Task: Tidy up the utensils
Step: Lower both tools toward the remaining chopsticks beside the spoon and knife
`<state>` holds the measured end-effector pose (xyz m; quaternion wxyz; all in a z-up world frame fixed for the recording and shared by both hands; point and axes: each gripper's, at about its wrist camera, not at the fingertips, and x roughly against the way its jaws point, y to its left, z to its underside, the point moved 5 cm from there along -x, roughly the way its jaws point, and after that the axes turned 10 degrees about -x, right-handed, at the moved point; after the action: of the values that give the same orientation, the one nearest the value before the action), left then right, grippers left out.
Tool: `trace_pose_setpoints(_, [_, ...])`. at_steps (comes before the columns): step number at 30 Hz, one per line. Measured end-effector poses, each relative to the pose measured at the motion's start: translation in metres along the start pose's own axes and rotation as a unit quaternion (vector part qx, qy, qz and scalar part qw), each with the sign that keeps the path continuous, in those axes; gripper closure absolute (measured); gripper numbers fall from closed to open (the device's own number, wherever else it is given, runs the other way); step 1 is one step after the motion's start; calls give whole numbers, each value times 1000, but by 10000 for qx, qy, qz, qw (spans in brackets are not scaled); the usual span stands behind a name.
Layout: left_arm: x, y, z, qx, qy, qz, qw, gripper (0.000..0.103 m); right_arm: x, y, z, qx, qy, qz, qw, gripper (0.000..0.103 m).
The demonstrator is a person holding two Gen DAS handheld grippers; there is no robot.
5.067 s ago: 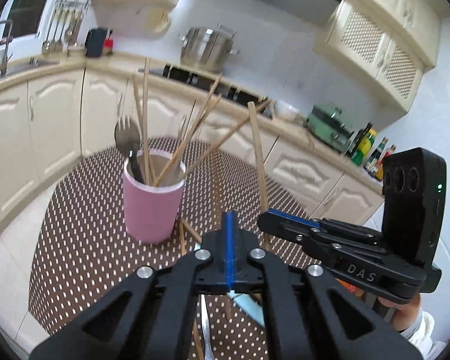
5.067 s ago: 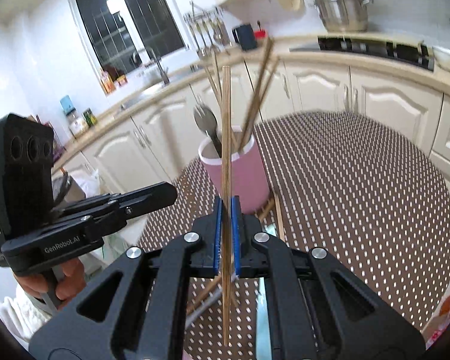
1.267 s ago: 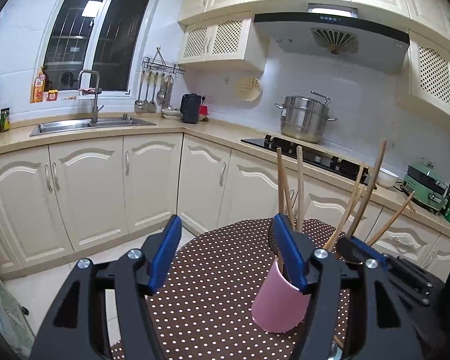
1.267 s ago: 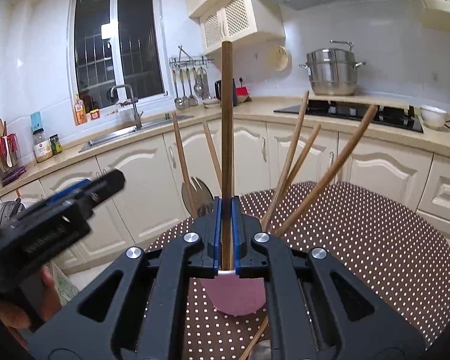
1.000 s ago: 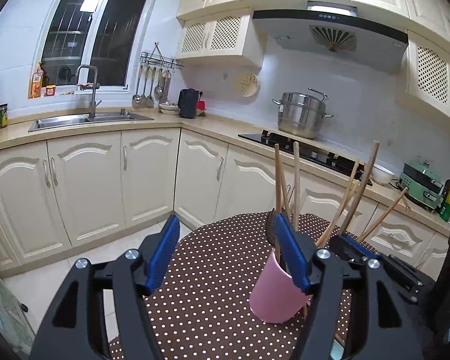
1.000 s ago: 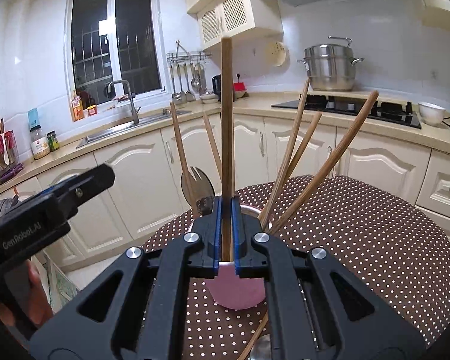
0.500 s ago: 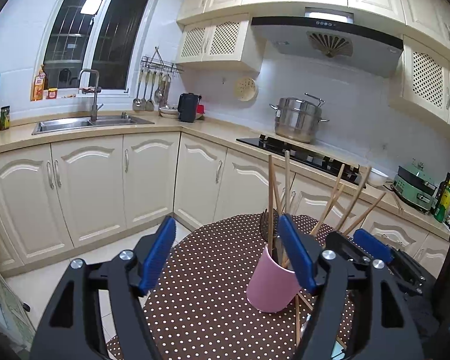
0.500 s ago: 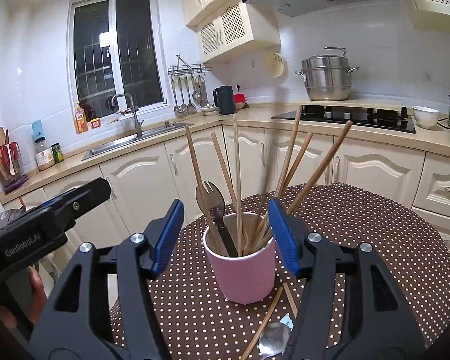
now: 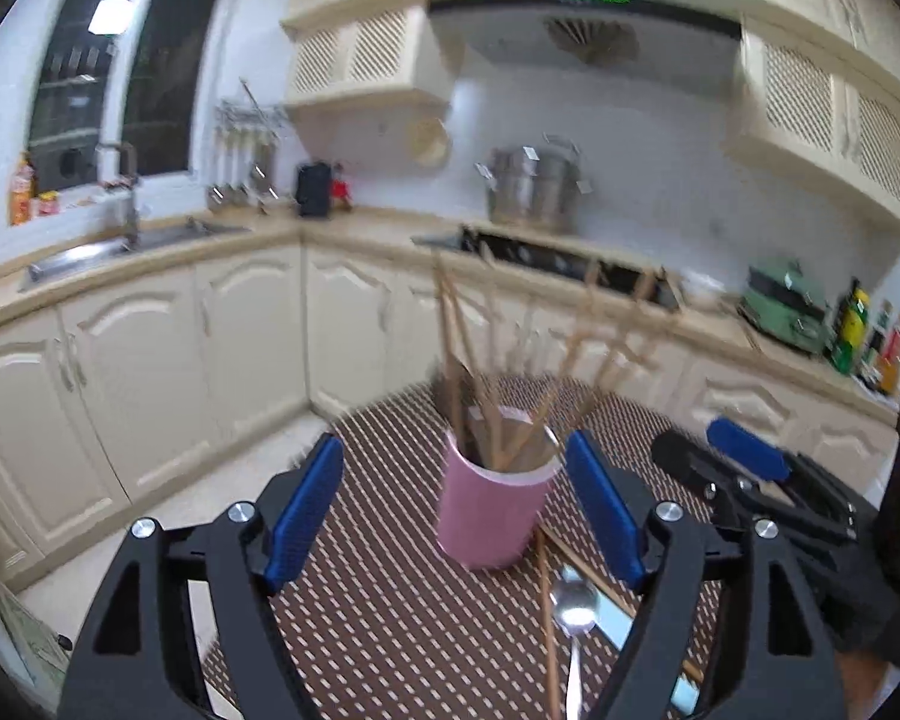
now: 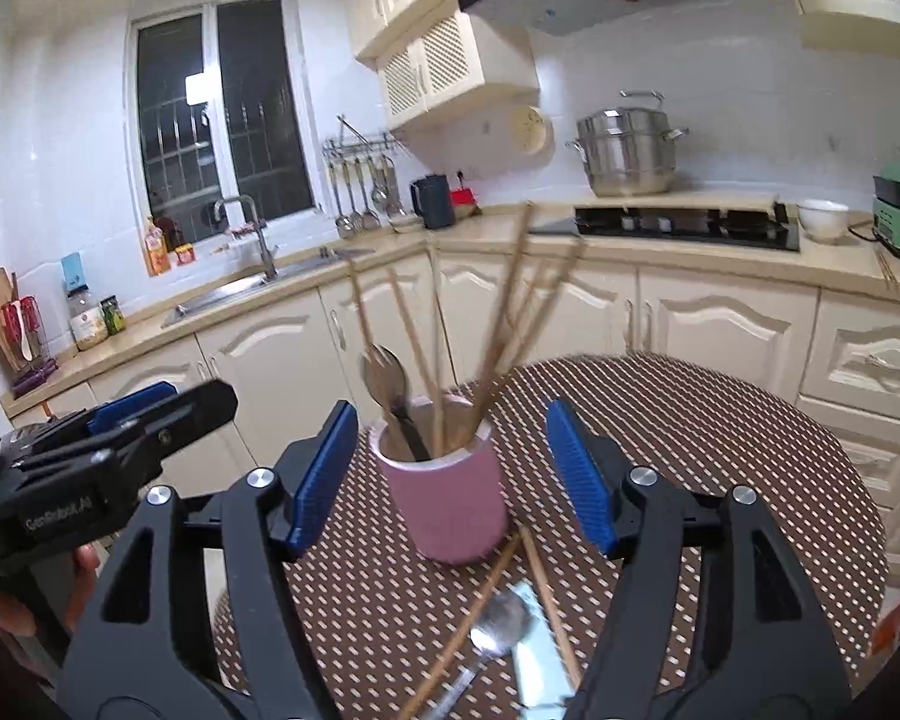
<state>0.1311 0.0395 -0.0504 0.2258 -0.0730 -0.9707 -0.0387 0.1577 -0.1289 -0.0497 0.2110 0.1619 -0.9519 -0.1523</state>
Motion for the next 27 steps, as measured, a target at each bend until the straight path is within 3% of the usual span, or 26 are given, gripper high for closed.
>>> trace_pose_setpoints(5, [-32,-24,26,-206,991,479,9937,28,-7,-30,22,-138,548,243,9981,33])
trace_pose_setpoints(8, [-54,-38,47,-468,1634,485,9842,28,-7,-42,34,-153,732,340,9966,33])
trace_pose_setpoints(15, [-86,-62,88,-923,2570,611,9600,28,-12,-73,58,-362,1199,494,9909,33])
trace_pose_setpoints(24, [-116,-83,120,-1416,3073,470,9398,28,-17,-94,78,-540,1454,504,9866,32])
trace_pose_setpoints(27, [-124,-86,121,-1423,3081,435,9396,28,-16,-99,81,-567,1501,529,9856,32])
